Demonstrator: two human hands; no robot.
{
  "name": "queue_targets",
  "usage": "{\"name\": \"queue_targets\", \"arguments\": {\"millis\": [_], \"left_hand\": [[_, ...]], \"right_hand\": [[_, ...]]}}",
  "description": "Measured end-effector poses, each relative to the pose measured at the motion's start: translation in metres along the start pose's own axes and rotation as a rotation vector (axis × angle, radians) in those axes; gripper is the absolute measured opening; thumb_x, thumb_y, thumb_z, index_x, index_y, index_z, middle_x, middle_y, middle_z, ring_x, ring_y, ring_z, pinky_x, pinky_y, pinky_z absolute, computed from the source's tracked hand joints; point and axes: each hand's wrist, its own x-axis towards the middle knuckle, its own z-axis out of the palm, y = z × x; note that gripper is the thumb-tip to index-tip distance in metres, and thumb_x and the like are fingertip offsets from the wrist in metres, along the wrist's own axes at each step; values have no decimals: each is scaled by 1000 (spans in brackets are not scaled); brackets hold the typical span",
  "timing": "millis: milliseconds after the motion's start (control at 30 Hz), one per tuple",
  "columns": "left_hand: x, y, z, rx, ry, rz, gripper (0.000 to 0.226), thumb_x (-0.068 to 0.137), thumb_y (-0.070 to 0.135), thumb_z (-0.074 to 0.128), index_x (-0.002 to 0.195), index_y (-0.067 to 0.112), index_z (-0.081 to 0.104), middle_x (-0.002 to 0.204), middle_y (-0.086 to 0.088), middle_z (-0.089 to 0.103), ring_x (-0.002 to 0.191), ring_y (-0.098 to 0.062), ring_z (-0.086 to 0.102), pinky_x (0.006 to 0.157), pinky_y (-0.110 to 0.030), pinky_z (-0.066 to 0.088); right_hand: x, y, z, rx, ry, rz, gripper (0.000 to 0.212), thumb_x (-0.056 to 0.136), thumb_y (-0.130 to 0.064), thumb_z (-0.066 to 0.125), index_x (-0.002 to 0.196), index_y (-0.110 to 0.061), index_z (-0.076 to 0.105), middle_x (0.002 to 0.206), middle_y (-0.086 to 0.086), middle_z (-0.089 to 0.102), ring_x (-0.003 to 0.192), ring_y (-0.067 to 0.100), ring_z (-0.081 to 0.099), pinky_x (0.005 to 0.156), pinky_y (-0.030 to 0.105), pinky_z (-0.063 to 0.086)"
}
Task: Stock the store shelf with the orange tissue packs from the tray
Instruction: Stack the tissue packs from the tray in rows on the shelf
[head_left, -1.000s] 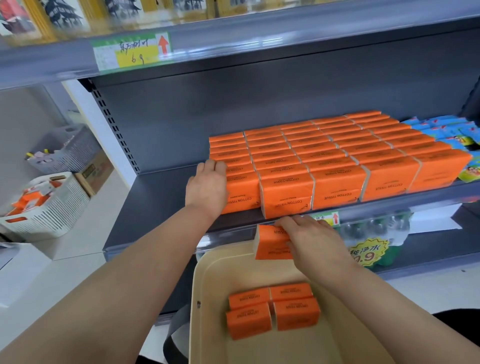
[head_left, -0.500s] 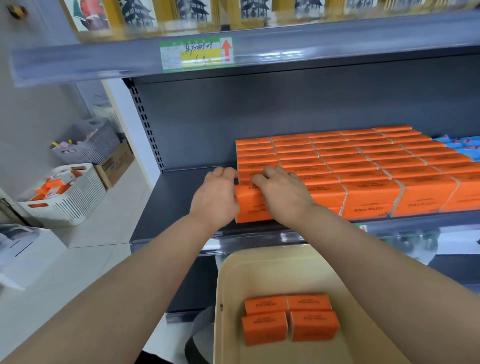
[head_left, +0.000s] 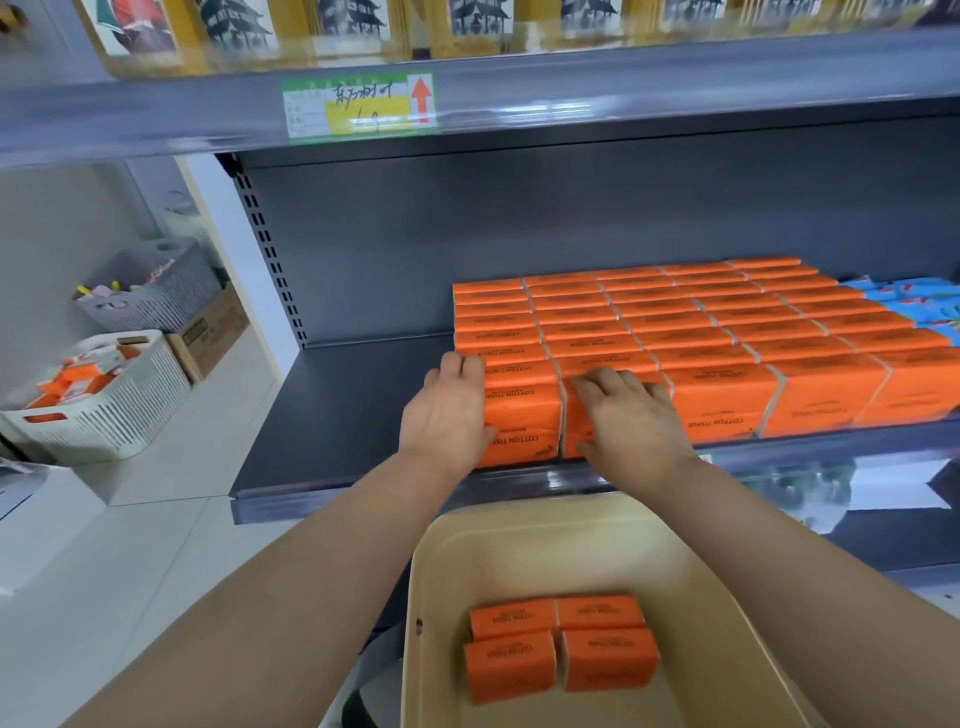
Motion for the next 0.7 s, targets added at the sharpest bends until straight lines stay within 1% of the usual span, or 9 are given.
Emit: {"name": "queue_targets", "arguments": {"millis": [167, 333, 400, 500, 533, 600, 700], "left_hand": [[0, 8, 3, 98, 17, 9, 66, 81, 39, 72, 132, 16, 37, 129, -4, 40, 107, -22, 49, 73, -34, 54], [-6, 8, -5, 108, 31, -17, 70, 78, 47, 72, 130, 15, 37, 127, -3, 41, 108, -21, 50, 70, -35, 52], [-10, 9, -9, 104, 53, -9, 69, 78, 48, 72, 129, 16, 38, 127, -2, 42, 111, -21, 49, 70, -35, 52], [-19, 12, -10, 103, 113, 42, 67, 80, 45, 70, 131, 15, 39, 130, -2, 42, 112, -21, 47, 73, -35, 51], [-23, 14, -10, 101, 133, 69, 65, 81, 43, 69, 132, 15, 40, 131, -3, 42, 113, -22, 46, 75, -35, 51], [-32, 20, -6, 81, 156, 124, 58, 83, 39, 68, 130, 15, 44, 130, -3, 44, 113, -23, 46, 79, -36, 49], [-51, 31, 6, 48, 125, 185, 43, 84, 34, 65, 122, 18, 51, 122, 0, 50, 111, -22, 47, 79, -34, 47]], "right_hand": [[-1, 4, 2, 36, 9, -19, 65, 80, -20, 65, 139, -22, 37, 134, -1, 44, 124, 22, 41, 100, 37, 34], [-7, 3, -1, 72, 52, -32, 64, 81, -15, 62, 139, -23, 37, 134, -1, 43, 125, 21, 40, 101, 38, 33], [-13, 2, -1, 86, 92, -38, 61, 80, -13, 62, 137, -23, 41, 132, 0, 46, 122, 23, 42, 98, 39, 35], [-26, 0, 2, 105, 136, -54, 56, 75, -9, 66, 128, -21, 52, 121, 1, 53, 113, 25, 49, 88, 38, 39], [-31, 0, 6, 106, 138, -61, 53, 74, -9, 66, 125, -21, 54, 118, 1, 55, 110, 25, 50, 85, 38, 39], [-43, -1, 13, 109, 123, -66, 48, 76, -10, 65, 122, -20, 56, 115, 1, 56, 109, 25, 51, 85, 38, 40], [-65, 0, 26, 117, 42, -68, 44, 84, -14, 58, 126, -22, 52, 122, -1, 53, 116, 23, 46, 92, 38, 37]]}}
